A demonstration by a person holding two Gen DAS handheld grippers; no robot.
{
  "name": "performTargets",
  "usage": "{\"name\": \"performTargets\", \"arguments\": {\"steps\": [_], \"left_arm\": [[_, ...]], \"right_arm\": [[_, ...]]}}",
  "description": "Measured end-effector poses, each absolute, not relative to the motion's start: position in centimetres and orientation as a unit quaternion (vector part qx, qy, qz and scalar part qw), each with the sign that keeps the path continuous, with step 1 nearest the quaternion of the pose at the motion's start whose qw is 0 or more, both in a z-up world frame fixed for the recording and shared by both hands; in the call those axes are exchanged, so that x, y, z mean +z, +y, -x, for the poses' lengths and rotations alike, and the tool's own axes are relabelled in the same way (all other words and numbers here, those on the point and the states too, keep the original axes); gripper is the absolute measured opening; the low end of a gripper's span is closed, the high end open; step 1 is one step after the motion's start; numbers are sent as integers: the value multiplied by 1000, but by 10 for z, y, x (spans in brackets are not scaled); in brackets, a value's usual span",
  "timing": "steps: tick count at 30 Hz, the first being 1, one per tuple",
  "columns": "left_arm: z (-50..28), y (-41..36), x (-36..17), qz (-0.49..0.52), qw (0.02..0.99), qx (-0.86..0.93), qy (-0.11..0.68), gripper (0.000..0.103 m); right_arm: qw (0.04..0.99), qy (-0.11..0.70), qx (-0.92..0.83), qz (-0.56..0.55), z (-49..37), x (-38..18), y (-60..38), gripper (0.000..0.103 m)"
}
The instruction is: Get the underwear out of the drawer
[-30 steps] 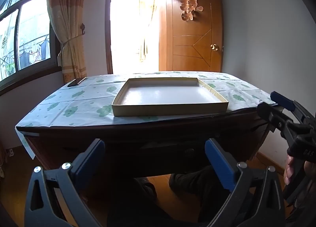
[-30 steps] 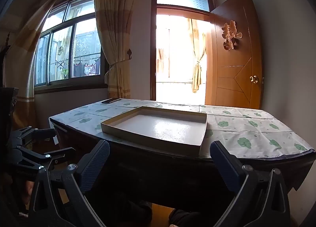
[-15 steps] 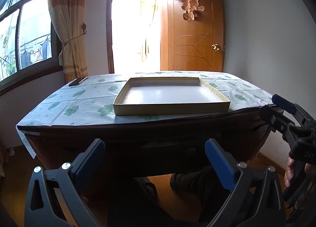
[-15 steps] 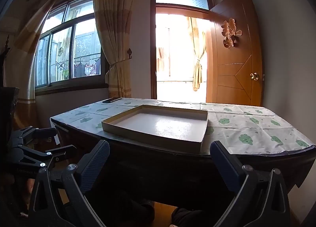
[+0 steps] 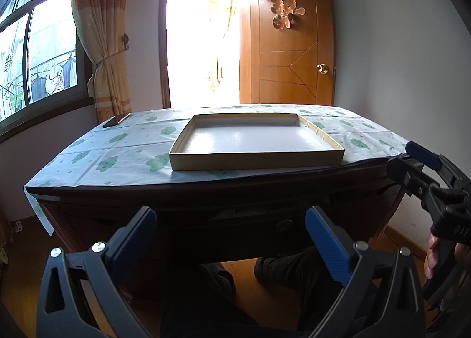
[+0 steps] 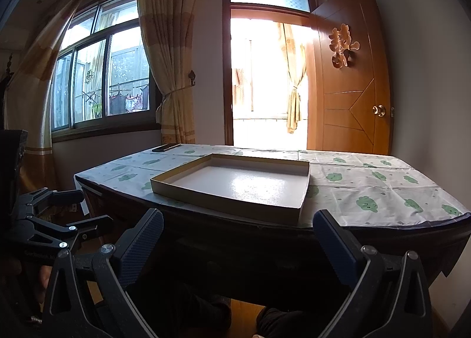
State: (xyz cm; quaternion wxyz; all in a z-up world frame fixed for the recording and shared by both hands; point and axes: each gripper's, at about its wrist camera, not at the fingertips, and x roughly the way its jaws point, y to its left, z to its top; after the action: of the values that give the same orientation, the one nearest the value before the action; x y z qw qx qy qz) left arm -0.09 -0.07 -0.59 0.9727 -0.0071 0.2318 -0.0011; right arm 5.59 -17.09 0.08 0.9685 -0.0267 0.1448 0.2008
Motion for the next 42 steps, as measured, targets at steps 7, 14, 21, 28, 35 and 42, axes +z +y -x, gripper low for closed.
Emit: {"name": "performTargets", "arguments": {"steps": [7, 14, 21, 28, 35, 42], "left_arm": [[0, 3, -9, 10, 973, -2, 232, 103], [0, 1, -8, 8, 973, -2, 232, 103], [-1, 1, -9, 6, 972, -3, 234, 103], [-1, 0, -10, 5, 972, -3, 234, 103], [-1, -1, -10, 6, 972, -3, 234, 103], [-2, -4, -12, 5, 972, -3, 235, 103]], "right_arm": [[968, 147, 200, 26, -56, 1, -171, 102], [968, 148, 201, 25, -55, 0, -171, 102], [968, 151, 202, 24, -56, -4, -171, 102], [967, 154, 200, 21, -57, -7, -172, 102], [967, 154, 199, 21, -58, -9, -174, 102], [968, 154, 196, 23, -59, -12, -174, 102]]}}
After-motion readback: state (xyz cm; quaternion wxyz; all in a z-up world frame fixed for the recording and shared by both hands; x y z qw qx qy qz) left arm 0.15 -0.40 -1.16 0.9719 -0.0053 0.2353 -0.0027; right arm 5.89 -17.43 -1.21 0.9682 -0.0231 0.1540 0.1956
